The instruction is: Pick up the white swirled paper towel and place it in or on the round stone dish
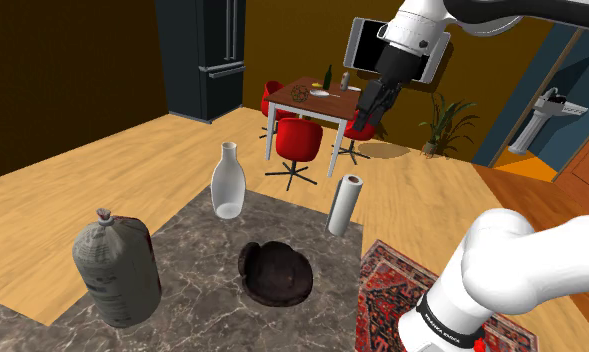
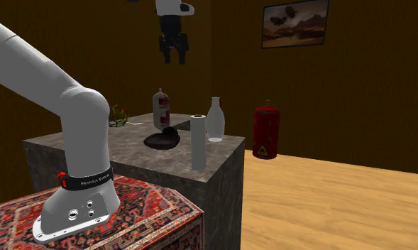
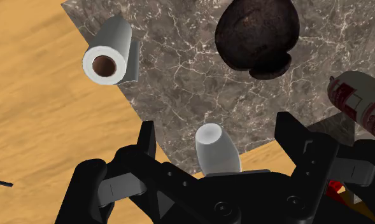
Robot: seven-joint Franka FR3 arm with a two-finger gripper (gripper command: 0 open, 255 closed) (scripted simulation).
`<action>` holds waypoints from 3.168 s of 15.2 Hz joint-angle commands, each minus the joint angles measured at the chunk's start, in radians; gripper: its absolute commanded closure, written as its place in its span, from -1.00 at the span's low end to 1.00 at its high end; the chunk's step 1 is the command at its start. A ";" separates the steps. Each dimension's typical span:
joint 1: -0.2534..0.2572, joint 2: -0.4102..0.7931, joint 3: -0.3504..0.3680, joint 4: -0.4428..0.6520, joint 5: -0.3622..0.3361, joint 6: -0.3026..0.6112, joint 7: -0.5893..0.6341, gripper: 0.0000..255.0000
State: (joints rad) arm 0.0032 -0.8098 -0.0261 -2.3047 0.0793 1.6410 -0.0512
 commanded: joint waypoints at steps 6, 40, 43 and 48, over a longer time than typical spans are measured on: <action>-0.023 0.046 -0.048 -0.100 -0.041 0.080 -0.058 -1.00; -0.088 0.275 -0.172 -0.340 -0.149 0.407 -0.184 1.00; -0.088 0.275 -0.173 -0.340 -0.149 0.407 -0.184 1.00; -0.088 0.246 -0.166 -0.292 -0.147 0.330 -0.180 1.00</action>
State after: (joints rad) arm -0.0852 -0.5582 -0.1936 -2.6049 -0.0687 1.9859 -0.2326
